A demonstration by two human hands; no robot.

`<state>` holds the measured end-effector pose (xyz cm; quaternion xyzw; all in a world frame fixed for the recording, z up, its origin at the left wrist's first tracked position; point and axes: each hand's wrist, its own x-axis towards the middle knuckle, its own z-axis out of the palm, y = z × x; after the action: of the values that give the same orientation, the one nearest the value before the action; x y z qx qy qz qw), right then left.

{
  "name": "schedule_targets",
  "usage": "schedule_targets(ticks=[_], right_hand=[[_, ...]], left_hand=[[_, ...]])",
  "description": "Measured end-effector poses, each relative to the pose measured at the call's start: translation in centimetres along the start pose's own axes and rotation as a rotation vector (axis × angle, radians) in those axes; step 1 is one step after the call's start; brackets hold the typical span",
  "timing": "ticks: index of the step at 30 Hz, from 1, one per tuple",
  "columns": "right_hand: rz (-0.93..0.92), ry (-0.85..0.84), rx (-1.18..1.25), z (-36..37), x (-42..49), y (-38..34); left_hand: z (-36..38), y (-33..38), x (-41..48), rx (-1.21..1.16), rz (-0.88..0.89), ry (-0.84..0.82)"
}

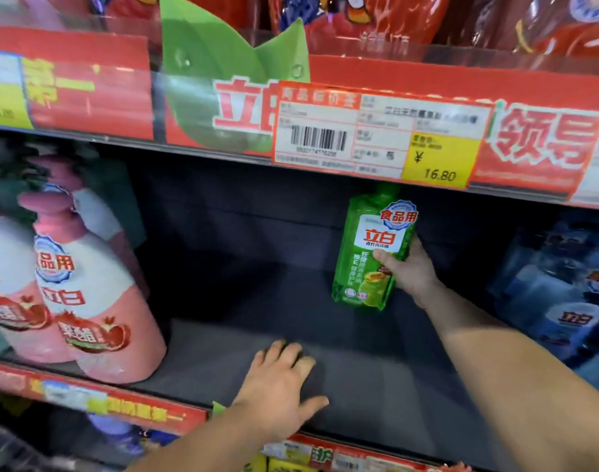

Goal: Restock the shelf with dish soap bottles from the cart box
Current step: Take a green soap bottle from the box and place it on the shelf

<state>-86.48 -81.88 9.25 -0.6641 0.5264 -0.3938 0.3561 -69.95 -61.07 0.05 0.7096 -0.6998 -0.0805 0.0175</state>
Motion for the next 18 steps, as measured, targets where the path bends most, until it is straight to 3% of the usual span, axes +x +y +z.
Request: schedule_targets(ticks=[12,18], right_hand=[[0.043,-0.011,-0.006,0.0,1.0,0.0],[0.083,-0.024,-0.213,0.0,-1.2,0.0]], left_hand=[[-0.8,0.4,-0.2,0.015,-0.011,-0.030],[-0.8,0.5,-0.2,0.026,-0.010,-0.021]])
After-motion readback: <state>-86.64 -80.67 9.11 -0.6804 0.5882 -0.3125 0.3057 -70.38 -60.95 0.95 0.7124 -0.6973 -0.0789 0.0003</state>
